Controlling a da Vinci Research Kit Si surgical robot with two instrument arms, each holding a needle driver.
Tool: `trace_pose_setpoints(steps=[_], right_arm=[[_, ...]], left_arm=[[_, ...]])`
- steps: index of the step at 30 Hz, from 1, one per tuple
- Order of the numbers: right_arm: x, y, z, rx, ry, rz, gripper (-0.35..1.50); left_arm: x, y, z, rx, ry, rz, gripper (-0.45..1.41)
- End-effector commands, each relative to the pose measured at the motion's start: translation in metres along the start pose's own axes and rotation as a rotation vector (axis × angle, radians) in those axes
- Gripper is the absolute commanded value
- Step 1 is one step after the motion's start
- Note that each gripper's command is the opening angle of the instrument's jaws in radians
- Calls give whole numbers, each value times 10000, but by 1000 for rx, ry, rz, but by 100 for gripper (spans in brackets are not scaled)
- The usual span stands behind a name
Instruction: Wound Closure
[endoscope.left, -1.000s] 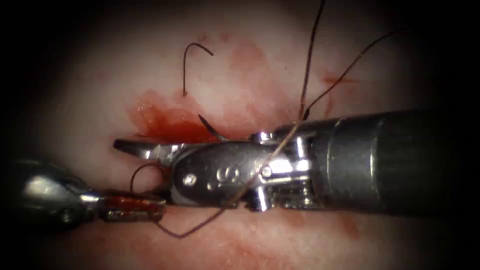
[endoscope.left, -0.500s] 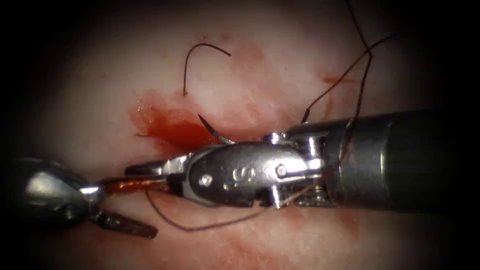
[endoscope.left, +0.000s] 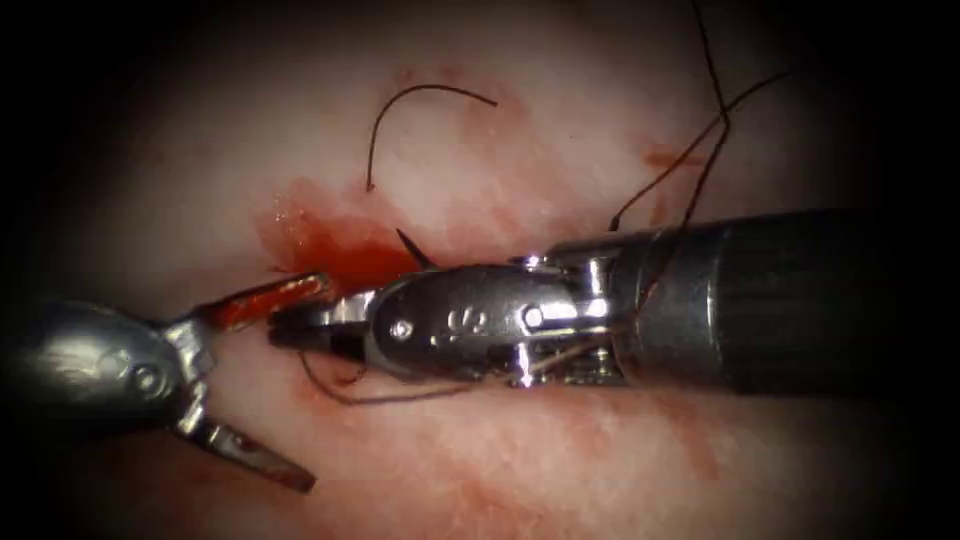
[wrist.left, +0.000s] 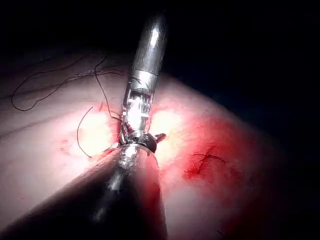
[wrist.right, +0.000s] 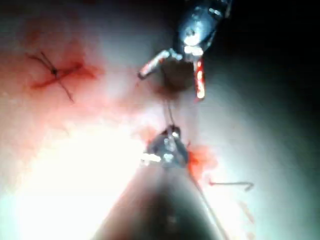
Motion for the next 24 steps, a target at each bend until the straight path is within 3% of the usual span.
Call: trace_pose_setpoints(steps=[1,13,20,22,24], right_arm=[[3,0,12,-3,-8,12,-35],[-4,2,24,-30,-180,16,-35],[-4,0,25,-36,-208,14,-35],[-5,0,25,-36,-209,14,-35],[-5,0,25,-36,-208,14,-35]], left_arm=[[-1,2,11,3,-2,-8,89],[17,3,37,-5,-98,-64,83],[23,7,34,11,-132,-122,76],[23,8,30,32,-146,-124,71],[22,8,27,38,-156,-126,54]])
